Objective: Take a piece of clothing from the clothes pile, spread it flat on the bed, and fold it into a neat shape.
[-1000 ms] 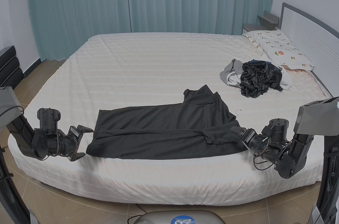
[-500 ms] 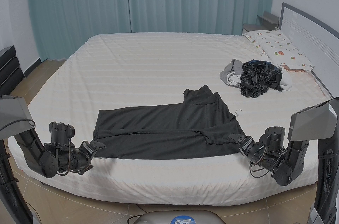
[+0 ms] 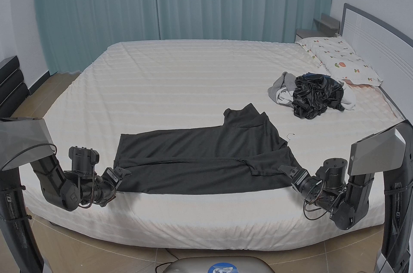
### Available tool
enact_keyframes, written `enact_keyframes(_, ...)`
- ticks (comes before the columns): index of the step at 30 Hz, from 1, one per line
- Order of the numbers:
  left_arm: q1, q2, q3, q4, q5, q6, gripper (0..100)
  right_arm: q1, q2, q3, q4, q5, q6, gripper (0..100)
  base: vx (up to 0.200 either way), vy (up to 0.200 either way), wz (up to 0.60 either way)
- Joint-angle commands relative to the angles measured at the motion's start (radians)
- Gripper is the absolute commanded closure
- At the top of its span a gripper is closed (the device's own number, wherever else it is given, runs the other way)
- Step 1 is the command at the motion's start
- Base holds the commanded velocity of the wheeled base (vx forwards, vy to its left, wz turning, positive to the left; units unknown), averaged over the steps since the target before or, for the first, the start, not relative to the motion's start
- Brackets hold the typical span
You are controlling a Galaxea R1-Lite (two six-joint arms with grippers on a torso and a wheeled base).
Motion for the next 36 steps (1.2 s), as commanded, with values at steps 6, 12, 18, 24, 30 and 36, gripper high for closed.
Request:
enact_keyframes(6,0.0,0.032,-0.017,0.002,0.014,0.025,100,0.004,0.009,0.003,-0.002,0.001,0.0,0,0.0,0.0,0.0)
enact_keyframes(12,0.0,0.046,-0.029,0.002,0.057,0.025,100,0.008,0.01,0.012,0.001,0.001,-0.002,0,0.0,0.0,0.0)
enact_keyframes(18,0.0,0.038,-0.017,-0.007,0.077,0.028,100,0.013,0.016,0.012,0.002,0.001,-0.002,0,0.0,0.0,0.0)
enact_keyframes(24,0.0,0.021,0.008,-0.007,0.079,0.028,100,0.022,0.023,0.012,0.014,0.003,-0.002,0,0.0,0.0,0.0)
enact_keyframes(30,0.0,0.021,0.014,-0.009,0.076,0.028,100,0.024,0.053,-0.06,0.05,0.0,-0.002,0,0.0,0.0,0.0)
enact_keyframes(36,0.001,0.021,0.014,-0.01,0.076,0.025,100,0.022,0.061,-0.149,0.134,-0.008,-0.002,0,0.0,0.0,0.0)
